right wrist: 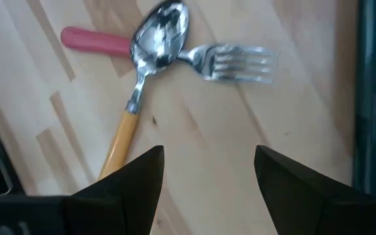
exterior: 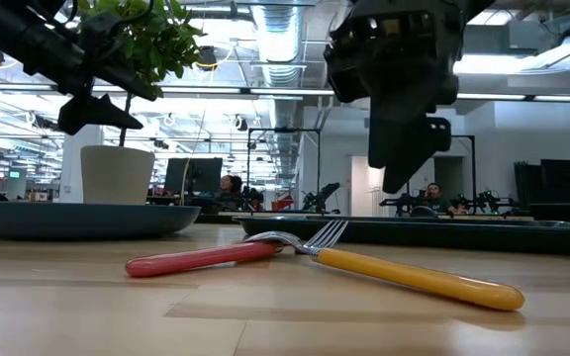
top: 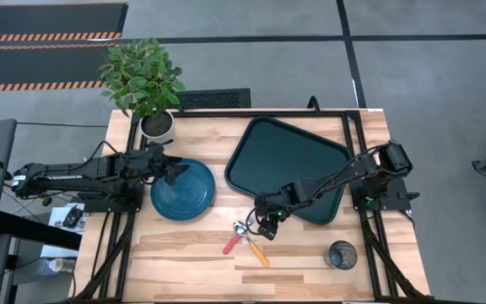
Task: Pick and place plate/cup/fork/spoon on tray
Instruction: Put the orange spoon on the black tray
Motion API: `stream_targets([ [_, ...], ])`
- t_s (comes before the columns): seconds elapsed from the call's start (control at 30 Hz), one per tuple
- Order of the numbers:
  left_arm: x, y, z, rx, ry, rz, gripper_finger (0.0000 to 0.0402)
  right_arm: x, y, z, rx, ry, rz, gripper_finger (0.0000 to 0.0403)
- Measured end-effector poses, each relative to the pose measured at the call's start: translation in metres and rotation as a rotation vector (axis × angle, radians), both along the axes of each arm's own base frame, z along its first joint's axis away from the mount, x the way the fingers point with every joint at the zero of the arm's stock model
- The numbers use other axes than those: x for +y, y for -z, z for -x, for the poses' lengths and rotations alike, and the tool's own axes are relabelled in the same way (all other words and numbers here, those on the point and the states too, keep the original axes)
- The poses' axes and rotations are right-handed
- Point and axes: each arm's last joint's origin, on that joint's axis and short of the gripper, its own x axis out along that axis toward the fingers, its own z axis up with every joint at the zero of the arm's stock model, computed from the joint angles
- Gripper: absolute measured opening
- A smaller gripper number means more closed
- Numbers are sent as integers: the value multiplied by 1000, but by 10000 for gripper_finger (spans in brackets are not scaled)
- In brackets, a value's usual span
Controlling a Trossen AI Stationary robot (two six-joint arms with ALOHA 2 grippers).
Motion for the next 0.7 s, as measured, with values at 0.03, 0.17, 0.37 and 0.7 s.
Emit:
stream_targets([
  [0.03,0,0,0,-1,-8,3,269,1,0,0,-7,5,11,265],
  [0.17,0,0,0,-3,-17,4,269,7,-2,-2,-53,21,51,265],
  [0.37,0,0,0,-2,-9,9,269,18,-4,-2,-112,149,97,265],
  [0.7,-2,3,1,33,62,10,269,26,-9,-8,-206,212,30,265],
])
